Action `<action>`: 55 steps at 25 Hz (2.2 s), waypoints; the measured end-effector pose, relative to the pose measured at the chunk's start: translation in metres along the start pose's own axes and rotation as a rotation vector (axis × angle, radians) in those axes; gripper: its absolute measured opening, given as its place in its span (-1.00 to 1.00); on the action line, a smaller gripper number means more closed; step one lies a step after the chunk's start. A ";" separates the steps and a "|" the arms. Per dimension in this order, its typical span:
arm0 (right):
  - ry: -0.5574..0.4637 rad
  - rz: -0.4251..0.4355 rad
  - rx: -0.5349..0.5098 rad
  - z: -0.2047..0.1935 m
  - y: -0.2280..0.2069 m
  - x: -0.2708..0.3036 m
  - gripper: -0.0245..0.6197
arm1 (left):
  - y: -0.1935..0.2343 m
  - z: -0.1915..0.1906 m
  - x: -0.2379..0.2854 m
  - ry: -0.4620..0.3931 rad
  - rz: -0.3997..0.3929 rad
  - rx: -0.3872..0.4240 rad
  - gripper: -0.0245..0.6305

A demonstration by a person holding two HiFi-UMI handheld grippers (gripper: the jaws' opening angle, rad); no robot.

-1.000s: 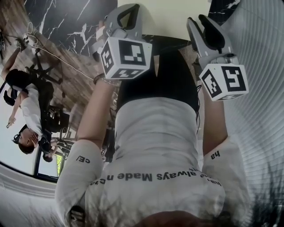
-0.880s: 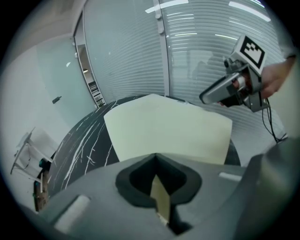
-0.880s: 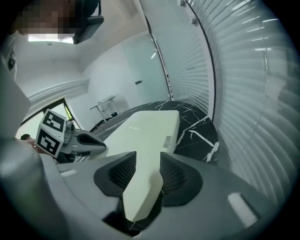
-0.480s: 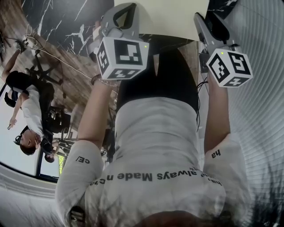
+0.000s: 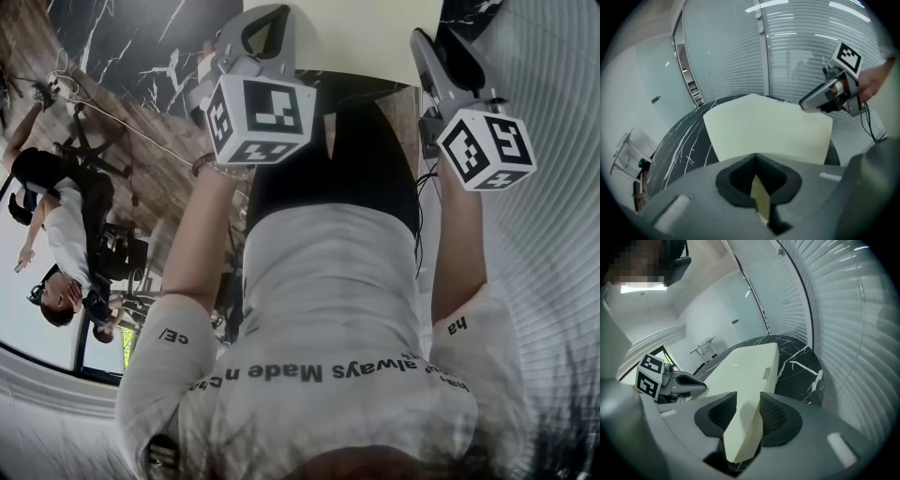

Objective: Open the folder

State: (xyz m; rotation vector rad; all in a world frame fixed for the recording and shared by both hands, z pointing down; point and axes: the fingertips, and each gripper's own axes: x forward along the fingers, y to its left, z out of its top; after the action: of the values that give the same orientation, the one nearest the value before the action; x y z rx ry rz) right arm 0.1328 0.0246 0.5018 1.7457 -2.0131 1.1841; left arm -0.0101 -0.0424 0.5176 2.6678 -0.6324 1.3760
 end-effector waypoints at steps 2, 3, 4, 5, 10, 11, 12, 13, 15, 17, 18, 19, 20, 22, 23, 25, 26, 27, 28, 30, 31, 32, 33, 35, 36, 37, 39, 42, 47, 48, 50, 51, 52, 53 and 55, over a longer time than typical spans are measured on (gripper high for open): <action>-0.006 0.009 0.022 0.001 0.001 -0.001 -0.46 | 0.000 0.000 0.000 0.002 0.002 0.004 -0.93; -0.011 0.017 0.036 0.002 0.001 -0.002 -0.46 | 0.000 0.000 0.000 0.003 0.003 0.003 -0.93; -0.019 0.025 0.051 0.004 0.001 -0.003 -0.46 | 0.000 0.000 0.000 0.003 0.004 0.003 -0.93; -0.029 0.034 0.066 0.006 0.002 -0.004 -0.46 | 0.000 0.000 0.001 0.004 0.004 0.004 -0.93; -0.057 0.061 0.110 0.012 0.006 -0.009 -0.46 | 0.000 -0.001 0.001 0.011 0.002 0.005 -0.93; -0.060 0.064 0.115 0.014 0.006 -0.010 -0.46 | 0.000 0.000 0.001 0.012 0.001 0.004 -0.93; -0.062 0.068 0.122 0.015 0.007 -0.011 -0.46 | 0.000 0.000 0.001 0.014 0.000 0.003 -0.93; -0.064 0.070 0.126 0.016 0.007 -0.011 -0.46 | 0.000 0.000 0.001 0.015 -0.001 0.002 -0.93; -0.066 0.073 0.132 0.016 0.008 -0.012 -0.46 | 0.000 -0.001 0.001 0.017 -0.002 0.002 -0.93; -0.070 0.078 0.140 0.017 0.010 -0.013 -0.46 | 0.000 -0.001 0.001 0.018 -0.002 0.002 -0.93; -0.074 0.081 0.144 0.018 0.010 -0.013 -0.46 | 0.000 -0.002 0.001 0.019 -0.003 0.002 -0.93; -0.079 0.085 0.149 0.019 0.011 -0.014 -0.46 | 0.000 -0.002 0.002 0.020 -0.004 0.001 -0.93; -0.088 0.092 0.153 0.021 0.012 -0.015 -0.46 | 0.000 -0.001 0.002 0.021 -0.006 0.000 -0.93; -0.111 0.114 0.159 0.027 0.015 -0.018 -0.46 | 0.001 -0.001 0.001 0.021 -0.007 -0.004 -0.93; -0.121 0.124 0.157 0.029 0.017 -0.020 -0.46 | 0.001 0.000 0.001 0.020 -0.008 -0.005 -0.93; -0.126 0.134 0.148 0.032 0.020 -0.023 -0.46 | 0.001 0.000 0.000 0.019 -0.011 -0.010 -0.93; -0.126 0.138 0.146 0.033 0.021 -0.024 -0.46 | 0.001 0.000 0.000 0.018 -0.015 -0.014 -0.93; -0.125 0.140 0.145 0.034 0.022 -0.025 -0.48 | 0.001 0.001 -0.001 0.018 -0.021 -0.021 -0.93; -0.124 0.140 0.144 0.034 0.022 -0.026 -0.48 | 0.001 0.001 -0.001 0.016 -0.026 -0.029 -0.93; -0.125 0.140 0.147 0.035 0.023 -0.028 -0.49 | 0.002 0.003 -0.004 0.008 -0.032 -0.047 -0.93; -0.127 0.146 0.154 0.036 0.023 -0.029 -0.49 | 0.004 0.003 -0.005 0.005 -0.034 -0.055 -0.93; -0.132 0.155 0.162 0.038 0.024 -0.031 -0.51 | 0.005 0.004 -0.007 0.003 -0.035 -0.060 -0.93; -0.137 0.165 0.170 0.041 0.026 -0.033 -0.53 | 0.006 0.005 -0.010 0.002 -0.038 -0.066 -0.93; -0.145 0.188 0.183 0.047 0.032 -0.038 -0.55 | 0.008 0.006 -0.015 0.002 -0.041 -0.078 -0.93; -0.148 0.199 0.185 0.050 0.036 -0.039 -0.57 | 0.010 0.006 -0.018 0.003 -0.040 -0.080 -0.92; -0.149 0.210 0.181 0.052 0.039 -0.040 -0.57 | 0.011 0.005 -0.020 0.005 -0.037 -0.080 -0.92; -0.152 0.230 0.174 0.058 0.044 -0.039 -0.58 | 0.016 0.005 -0.023 0.009 -0.031 -0.079 -0.93; -0.162 0.264 0.174 0.069 0.054 -0.042 -0.60 | 0.021 0.006 -0.030 0.022 -0.032 -0.082 -0.92; -0.190 0.331 0.139 0.089 0.078 -0.045 -0.65 | 0.029 0.000 -0.046 0.034 -0.023 -0.085 -0.92; -0.194 0.345 0.132 0.093 0.083 -0.045 -0.66 | 0.031 -0.001 -0.051 0.033 -0.019 -0.088 -0.92; -0.202 0.375 0.116 0.103 0.095 -0.046 -0.67 | 0.035 -0.002 -0.063 0.027 -0.011 -0.101 -0.92; -0.205 0.390 0.106 0.108 0.101 -0.048 -0.67 | 0.038 0.000 -0.070 0.021 -0.006 -0.109 -0.92; -0.207 0.407 0.095 0.113 0.108 -0.050 -0.67 | 0.040 0.002 -0.077 0.014 0.000 -0.117 -0.92; -0.210 0.424 0.084 0.118 0.116 -0.051 -0.67 | 0.043 0.004 -0.085 0.007 0.005 -0.127 -0.92; -0.217 0.461 0.060 0.129 0.131 -0.054 -0.67 | 0.049 0.009 -0.100 -0.008 0.016 -0.146 -0.92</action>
State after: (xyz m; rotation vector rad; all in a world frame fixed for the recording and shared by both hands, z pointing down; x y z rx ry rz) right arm 0.0699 -0.0293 0.3292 1.5365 -2.6379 1.2283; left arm -0.0736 -0.0574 0.4269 2.5609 -0.7275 1.2702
